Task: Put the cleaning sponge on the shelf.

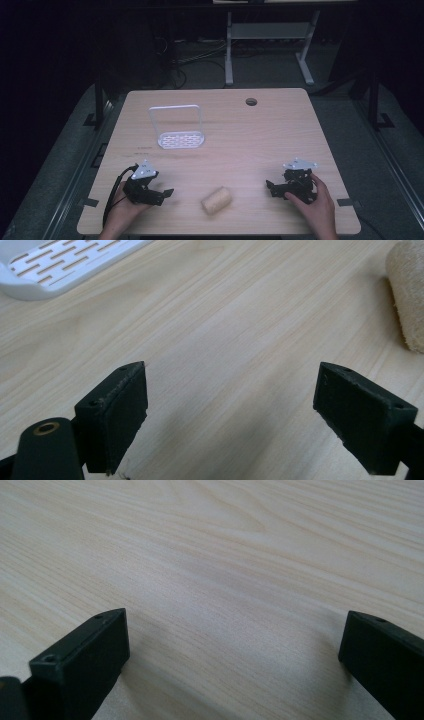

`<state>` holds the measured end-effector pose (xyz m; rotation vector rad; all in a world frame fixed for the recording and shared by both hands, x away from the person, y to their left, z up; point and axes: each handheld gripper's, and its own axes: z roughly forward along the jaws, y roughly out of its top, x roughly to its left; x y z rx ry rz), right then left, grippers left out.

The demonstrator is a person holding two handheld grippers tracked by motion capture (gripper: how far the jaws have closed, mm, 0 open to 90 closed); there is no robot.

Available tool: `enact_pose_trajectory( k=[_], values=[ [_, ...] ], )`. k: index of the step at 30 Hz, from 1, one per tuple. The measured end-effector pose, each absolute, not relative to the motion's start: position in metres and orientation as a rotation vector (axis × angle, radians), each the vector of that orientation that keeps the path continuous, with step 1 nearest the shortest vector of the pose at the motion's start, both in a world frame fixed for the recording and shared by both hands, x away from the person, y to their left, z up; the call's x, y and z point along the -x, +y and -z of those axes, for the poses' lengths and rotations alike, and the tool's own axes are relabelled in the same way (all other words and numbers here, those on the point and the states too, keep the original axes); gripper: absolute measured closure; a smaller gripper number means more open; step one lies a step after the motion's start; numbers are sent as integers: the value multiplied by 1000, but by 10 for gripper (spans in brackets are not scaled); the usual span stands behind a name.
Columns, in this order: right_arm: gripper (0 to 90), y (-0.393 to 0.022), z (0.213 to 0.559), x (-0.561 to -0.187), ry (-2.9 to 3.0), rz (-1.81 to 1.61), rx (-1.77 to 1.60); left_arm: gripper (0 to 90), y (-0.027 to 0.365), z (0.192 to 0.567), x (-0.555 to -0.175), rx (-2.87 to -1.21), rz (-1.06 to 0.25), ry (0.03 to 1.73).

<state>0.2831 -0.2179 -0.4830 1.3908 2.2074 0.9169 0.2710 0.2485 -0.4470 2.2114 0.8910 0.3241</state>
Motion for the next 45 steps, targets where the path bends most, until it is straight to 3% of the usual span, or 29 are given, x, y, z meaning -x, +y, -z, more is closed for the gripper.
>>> enact_pose_trajectory(
  k=[45],
  values=[
    [0,-218,483,-283,2207,-917,-1390,139,193,421,-275,-2220,-216,760]
  ],
)
